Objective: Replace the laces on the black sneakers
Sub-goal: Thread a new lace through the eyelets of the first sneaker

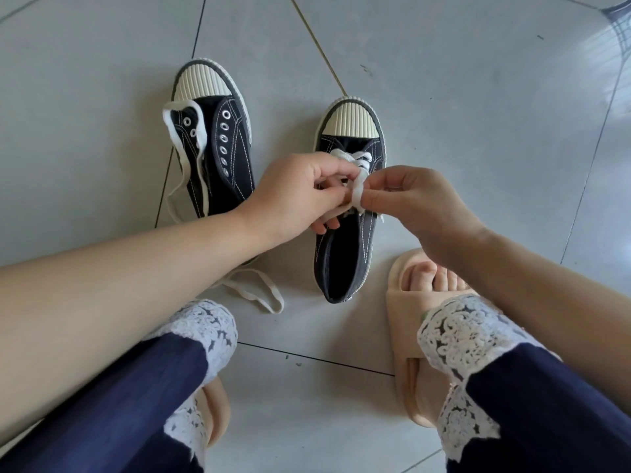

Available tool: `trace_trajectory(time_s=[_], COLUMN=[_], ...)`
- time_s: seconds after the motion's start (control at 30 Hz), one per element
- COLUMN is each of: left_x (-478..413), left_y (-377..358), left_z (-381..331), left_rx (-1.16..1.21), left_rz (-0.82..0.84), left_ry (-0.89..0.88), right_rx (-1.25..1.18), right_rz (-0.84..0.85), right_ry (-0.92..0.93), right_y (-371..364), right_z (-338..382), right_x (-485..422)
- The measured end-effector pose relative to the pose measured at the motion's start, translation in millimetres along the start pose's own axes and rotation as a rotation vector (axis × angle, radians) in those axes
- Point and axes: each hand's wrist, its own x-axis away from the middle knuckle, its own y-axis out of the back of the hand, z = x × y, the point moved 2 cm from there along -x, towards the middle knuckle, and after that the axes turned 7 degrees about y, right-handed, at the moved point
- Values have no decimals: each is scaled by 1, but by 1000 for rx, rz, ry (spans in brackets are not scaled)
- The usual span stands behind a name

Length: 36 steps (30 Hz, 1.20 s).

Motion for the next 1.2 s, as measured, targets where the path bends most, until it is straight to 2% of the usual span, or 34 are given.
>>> trace_trajectory(time_s=[0.23, 0.4, 0.57, 0.83, 0.93, 1.1, 1.2], left_x=[-12, -12, -9, -9, -9, -2, 3], left_y=[7, 16, 29, 33, 33, 39, 32], left_z=[-10, -9, 0, 1, 2, 8, 10], left_rx=[-298, -536, -673, -785, -762, -267, -196], left_rz=[-91, -52, 34, 133, 98, 17, 47], left_ry=[-142, -191, -154, -163, -151, 11, 43], right_rx=[-27, 224, 453, 639, 624, 292, 207], right_rz=[-123, -292, -247, -240, -229, -144, -128], right_ry=[17, 89, 160, 256, 258, 133, 83], right_y=[0, 8, 20, 24, 26, 32, 29], right_z=[-3, -6, -6, -5, -8, -21, -27], right_x=[2, 2, 11, 13, 12, 16, 21])
